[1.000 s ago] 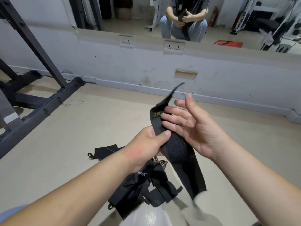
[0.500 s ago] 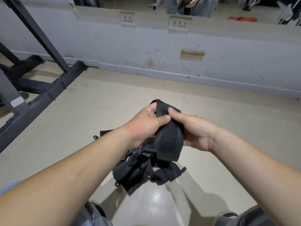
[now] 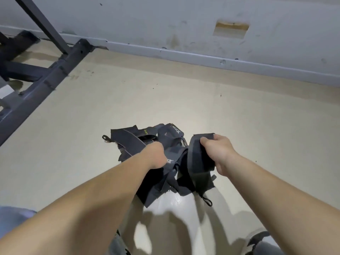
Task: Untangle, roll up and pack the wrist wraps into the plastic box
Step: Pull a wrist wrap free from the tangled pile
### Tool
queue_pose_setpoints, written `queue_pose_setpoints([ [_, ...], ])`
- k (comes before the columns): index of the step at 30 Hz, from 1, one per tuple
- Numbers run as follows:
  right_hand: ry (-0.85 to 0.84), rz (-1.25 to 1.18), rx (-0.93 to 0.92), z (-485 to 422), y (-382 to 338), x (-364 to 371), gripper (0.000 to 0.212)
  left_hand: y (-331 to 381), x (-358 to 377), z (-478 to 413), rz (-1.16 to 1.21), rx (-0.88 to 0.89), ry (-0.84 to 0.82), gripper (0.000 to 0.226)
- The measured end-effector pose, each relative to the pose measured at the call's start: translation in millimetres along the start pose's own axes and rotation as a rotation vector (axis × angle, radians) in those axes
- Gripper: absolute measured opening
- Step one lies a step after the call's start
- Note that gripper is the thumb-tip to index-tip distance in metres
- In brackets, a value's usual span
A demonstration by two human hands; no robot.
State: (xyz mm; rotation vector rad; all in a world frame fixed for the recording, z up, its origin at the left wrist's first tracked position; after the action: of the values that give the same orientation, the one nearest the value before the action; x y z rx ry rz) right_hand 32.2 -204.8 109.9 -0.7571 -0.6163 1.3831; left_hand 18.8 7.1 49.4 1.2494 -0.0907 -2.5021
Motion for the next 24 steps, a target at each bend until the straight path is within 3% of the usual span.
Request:
queue_pose_setpoints([
  [4, 0.022, -0.071, 0.029, -29.9, 30.8, -5.6, 0.015, -11.8, 50.4, -28.7, 0.098, -0.052, -0.058, 0.013],
  [11, -0.066, -0.109, 0.149, -60.3, 50.9, -30.1, 0.040, -18.1, 88.4, -57.9, 0.485, -0.208, -0.136, 0.045],
  [15, -0.148, -0.180, 0.195, -65.3, 53.7, -25.2, 0.041, -22.3, 88.3, -63.9, 0.536, -0.255, -0.069, 0.034],
  [20, -0.254, -0.232, 0.192, -56.8, 45.5, -12.8, 0.032, -16.2, 73.8, -59.8, 0.662, -0.190, -0.053, 0.046],
  [24, -0.153, -0.287, 0.137, -37.4, 32.9, -12.0, 0.028, -18.1, 47.3, -52.0, 0.773, -0.116, -0.014, 0.082],
])
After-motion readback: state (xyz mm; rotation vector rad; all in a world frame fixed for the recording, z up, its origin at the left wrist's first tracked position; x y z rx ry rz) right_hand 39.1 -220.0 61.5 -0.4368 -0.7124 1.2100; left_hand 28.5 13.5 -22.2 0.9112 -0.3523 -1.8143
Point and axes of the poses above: each hand's wrist, its own z-axis away from the middle knuckle, its own x-axis out of the palm, y = z × x, the point moved 5 cm from there along -z, towards the middle knuckle, and after that the axes turned 12 degrees about -z, right-handed, at the moved point
